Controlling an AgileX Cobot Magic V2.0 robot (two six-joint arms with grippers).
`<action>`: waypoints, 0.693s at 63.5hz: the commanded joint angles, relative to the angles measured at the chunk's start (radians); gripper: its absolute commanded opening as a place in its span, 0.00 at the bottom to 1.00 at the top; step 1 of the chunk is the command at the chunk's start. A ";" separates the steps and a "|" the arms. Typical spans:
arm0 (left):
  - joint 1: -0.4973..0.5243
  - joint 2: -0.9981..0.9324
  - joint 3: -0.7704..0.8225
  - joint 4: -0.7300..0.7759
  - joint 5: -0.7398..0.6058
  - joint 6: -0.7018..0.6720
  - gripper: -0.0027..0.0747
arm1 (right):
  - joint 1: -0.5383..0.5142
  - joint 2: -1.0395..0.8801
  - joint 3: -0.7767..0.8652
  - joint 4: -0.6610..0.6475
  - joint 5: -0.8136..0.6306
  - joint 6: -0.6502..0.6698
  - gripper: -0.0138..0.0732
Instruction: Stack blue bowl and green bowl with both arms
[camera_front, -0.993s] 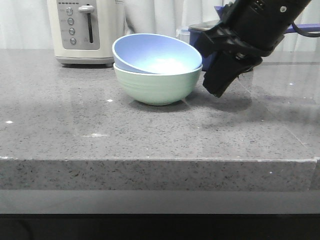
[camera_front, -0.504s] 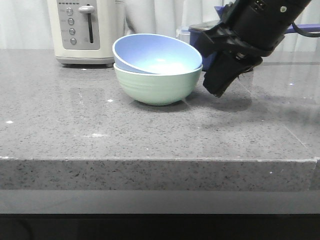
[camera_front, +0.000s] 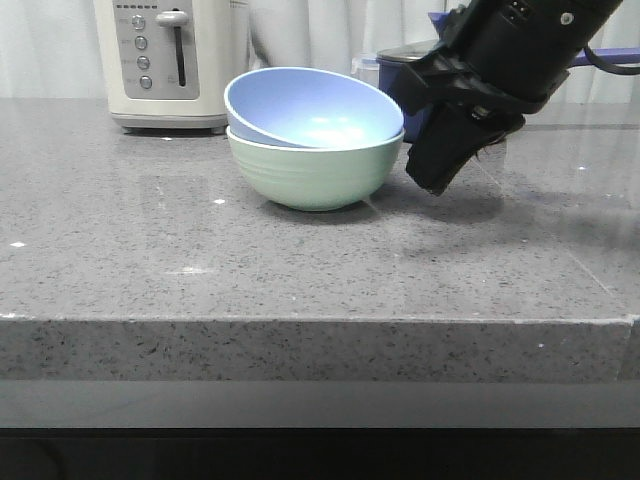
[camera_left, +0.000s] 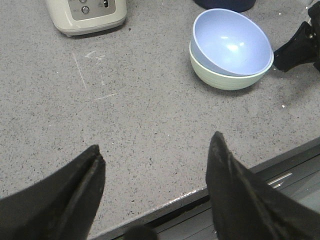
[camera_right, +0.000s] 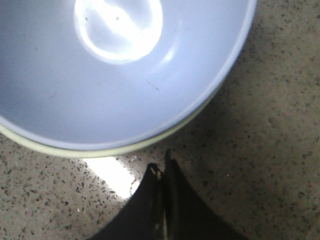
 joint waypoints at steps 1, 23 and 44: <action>-0.008 0.007 -0.025 0.004 -0.077 -0.009 0.60 | -0.004 -0.036 -0.025 0.018 -0.031 -0.009 0.08; -0.008 0.007 -0.025 0.004 -0.077 -0.009 0.60 | -0.004 -0.036 -0.025 0.018 -0.032 -0.009 0.08; -0.008 0.007 -0.025 0.004 -0.077 -0.009 0.60 | -0.004 -0.061 -0.025 0.020 -0.031 0.036 0.08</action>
